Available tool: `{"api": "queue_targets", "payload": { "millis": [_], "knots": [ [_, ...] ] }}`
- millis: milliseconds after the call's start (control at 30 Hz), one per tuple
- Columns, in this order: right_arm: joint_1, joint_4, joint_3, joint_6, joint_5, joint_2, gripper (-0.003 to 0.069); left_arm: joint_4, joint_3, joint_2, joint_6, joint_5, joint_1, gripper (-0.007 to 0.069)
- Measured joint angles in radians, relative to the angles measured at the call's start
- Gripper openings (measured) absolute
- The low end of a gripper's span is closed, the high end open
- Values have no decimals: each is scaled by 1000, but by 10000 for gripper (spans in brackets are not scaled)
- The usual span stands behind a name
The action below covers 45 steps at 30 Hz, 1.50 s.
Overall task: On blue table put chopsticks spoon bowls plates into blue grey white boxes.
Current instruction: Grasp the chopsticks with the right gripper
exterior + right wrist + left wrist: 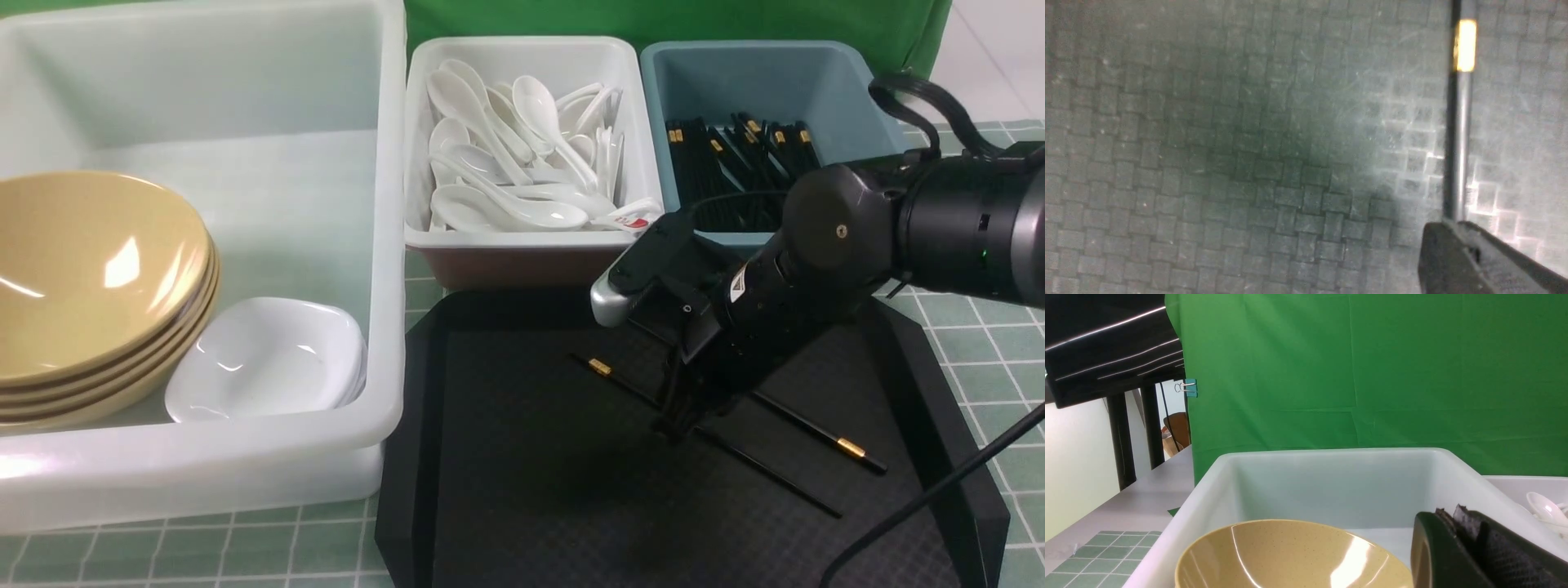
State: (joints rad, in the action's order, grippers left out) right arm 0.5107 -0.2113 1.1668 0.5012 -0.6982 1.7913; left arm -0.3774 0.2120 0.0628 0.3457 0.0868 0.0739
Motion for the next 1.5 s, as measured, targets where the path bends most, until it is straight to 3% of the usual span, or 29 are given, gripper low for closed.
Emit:
{"api": "queue_targets", "payload": {
  "millis": [200,300,500,600,767,867,1133,1233,1400,1500],
  "knots": [
    [0,30,1,1,27,76,199,0,0,0,0,0,0,2],
    [0,32,8,1,40,93,230,0,0,0,0,0,0,2],
    [0,33,15,4,25,100,141,0,0,0,0,0,0,2],
    [0,31,16,8,1,91,46,0,0,0,0,0,0,2],
    [-18,50,28,-7,-40,51,38,0,0,0,0,0,0,2],
    [-68,62,56,-36,-45,31,83,0,0,0,-1,0,0,2],
    [-123,73,57,-51,-5,91,291,0,0,0,-1,0,0,2],
    [-124,73,57,-51,5,107,304,0,0,0,-1,0,0,2],
    [-125,60,69,-48,-9,133,230,0,0,0,-1,1,0,2],
    [-131,29,75,-44,-25,138,120,0,0,0,-1,1,0,2]
  ]
}}
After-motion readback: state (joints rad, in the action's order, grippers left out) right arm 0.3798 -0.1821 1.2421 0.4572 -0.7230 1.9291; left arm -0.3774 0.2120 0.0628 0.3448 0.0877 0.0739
